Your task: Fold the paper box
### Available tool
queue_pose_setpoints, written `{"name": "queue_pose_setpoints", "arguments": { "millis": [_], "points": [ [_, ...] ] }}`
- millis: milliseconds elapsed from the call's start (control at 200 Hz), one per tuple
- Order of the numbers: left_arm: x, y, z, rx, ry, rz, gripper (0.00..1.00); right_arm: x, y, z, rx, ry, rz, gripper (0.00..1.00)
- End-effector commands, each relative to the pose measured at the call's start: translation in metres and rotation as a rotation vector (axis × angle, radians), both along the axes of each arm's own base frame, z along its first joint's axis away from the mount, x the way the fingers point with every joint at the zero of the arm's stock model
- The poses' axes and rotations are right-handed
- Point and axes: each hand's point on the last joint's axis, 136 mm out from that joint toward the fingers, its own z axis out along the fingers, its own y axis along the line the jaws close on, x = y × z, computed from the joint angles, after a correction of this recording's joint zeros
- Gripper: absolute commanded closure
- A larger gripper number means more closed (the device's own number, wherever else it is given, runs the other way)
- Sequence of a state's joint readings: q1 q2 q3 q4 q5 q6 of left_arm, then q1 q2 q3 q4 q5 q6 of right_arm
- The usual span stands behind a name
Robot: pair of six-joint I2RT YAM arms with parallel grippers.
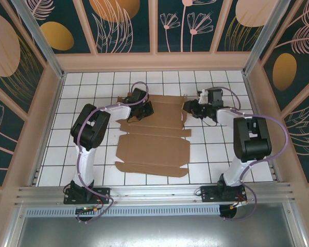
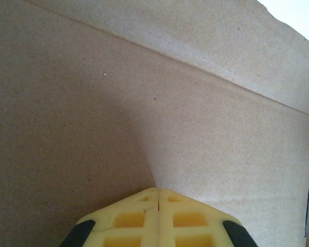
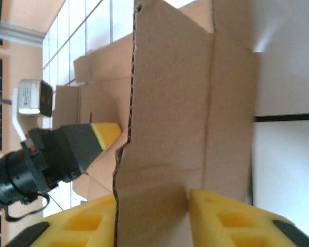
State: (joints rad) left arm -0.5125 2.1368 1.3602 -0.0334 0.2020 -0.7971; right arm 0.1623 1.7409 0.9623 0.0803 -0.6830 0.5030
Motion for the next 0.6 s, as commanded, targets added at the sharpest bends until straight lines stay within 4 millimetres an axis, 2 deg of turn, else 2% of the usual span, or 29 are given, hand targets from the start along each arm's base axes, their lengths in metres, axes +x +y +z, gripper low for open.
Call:
{"name": "queue_pose_setpoints", "arguments": {
  "millis": [0, 105, 270, 470, 590],
  "points": [
    [-0.019, 0.017, -0.035, 0.065, 0.098, 0.021, 1.0, 0.005, 0.017, -0.005, -0.048, 0.015, 0.019, 0.46],
    [-0.019, 0.017, -0.034, 0.066, 0.098, 0.02, 1.0, 0.01, 0.028, -0.019, -0.09, 0.033, 0.031, 0.34],
    [-0.019, 0.017, -0.032, 0.067, 0.094, 0.019, 1.0, 0.015, 0.038, -0.037, -0.115, 0.049, 0.041, 0.27],
    [-0.018, 0.017, -0.031, 0.068, 0.09, 0.019, 1.0, 0.017, 0.04, -0.02, -0.076, -0.017, 0.065, 0.24],
    [-0.018, 0.017, -0.032, 0.067, 0.093, 0.017, 1.0, 0.016, 0.04, -0.028, 0.024, 0.029, 0.077, 0.24]
  ]
}}
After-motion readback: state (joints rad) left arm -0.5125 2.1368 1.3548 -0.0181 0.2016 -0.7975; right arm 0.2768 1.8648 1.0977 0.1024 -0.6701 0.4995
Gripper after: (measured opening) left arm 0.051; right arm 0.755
